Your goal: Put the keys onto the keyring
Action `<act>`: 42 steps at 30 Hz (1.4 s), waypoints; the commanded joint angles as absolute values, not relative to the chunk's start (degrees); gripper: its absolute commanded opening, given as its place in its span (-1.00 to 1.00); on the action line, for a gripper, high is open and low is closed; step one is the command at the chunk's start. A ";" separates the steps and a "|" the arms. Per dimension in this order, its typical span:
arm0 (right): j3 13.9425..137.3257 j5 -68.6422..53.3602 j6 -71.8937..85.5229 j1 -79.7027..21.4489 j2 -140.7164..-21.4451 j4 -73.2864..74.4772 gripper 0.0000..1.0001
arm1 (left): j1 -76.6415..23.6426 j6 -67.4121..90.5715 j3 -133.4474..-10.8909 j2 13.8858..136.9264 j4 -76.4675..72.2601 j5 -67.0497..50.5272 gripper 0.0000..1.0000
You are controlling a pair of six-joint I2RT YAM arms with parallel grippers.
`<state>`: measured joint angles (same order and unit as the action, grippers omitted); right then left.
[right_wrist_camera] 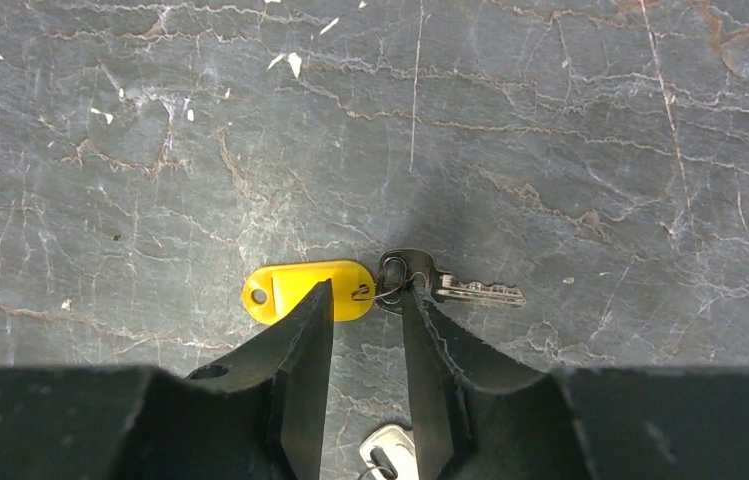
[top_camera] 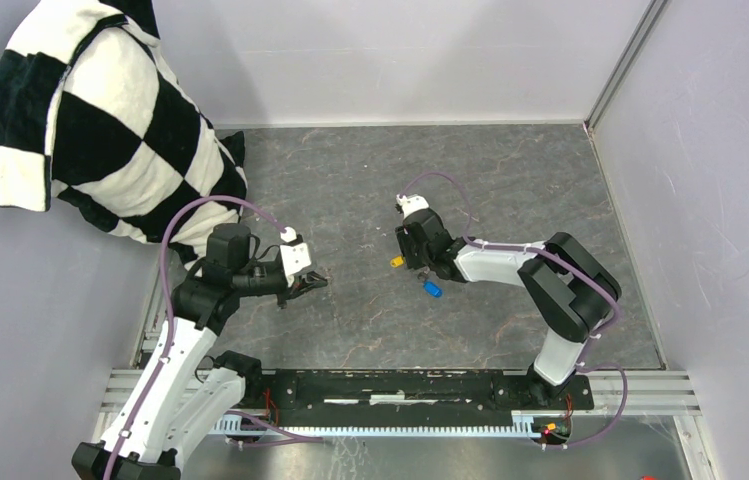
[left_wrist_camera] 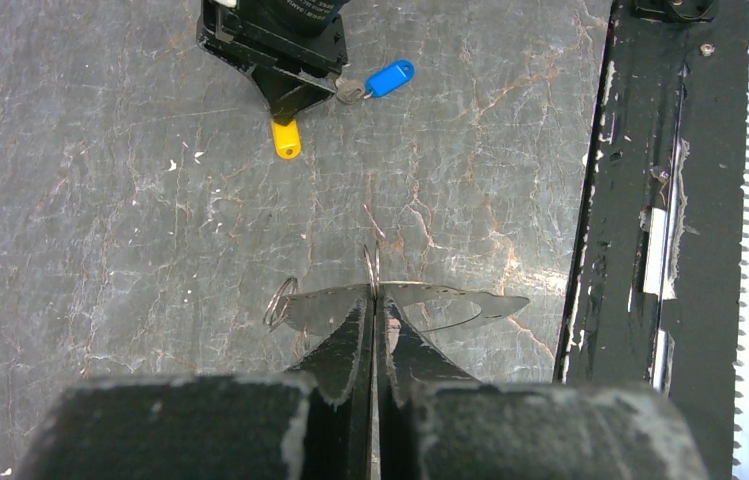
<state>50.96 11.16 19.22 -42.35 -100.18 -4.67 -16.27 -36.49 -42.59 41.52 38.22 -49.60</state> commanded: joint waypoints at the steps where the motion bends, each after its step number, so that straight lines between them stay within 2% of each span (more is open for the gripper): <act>1: 53.70 12.67 20.50 -42.62 -101.05 -6.26 -0.29 | -16.52 -35.98 -45.07 40.52 37.80 -50.57 -0.96; 5: 53.17 11.59 21.22 -42.65 -101.50 -8.03 -0.47 | -16.50 -36.11 -44.97 41.07 37.80 -50.97 -0.96; 12: 54.31 11.11 20.19 -42.60 -102.09 -8.15 -0.99 | -16.52 -34.66 -45.55 41.95 37.82 -49.91 -0.96; 25: 53.15 -4.29 9.03 -44.37 -97.73 -12.44 -0.99 | -16.52 -32.49 -44.61 41.53 37.80 -49.13 -0.96; 42: 44.65 -16.87 -0.98 -50.35 -91.77 -16.64 -0.99 | -16.51 -30.62 -46.33 42.07 39.15 -48.20 -0.96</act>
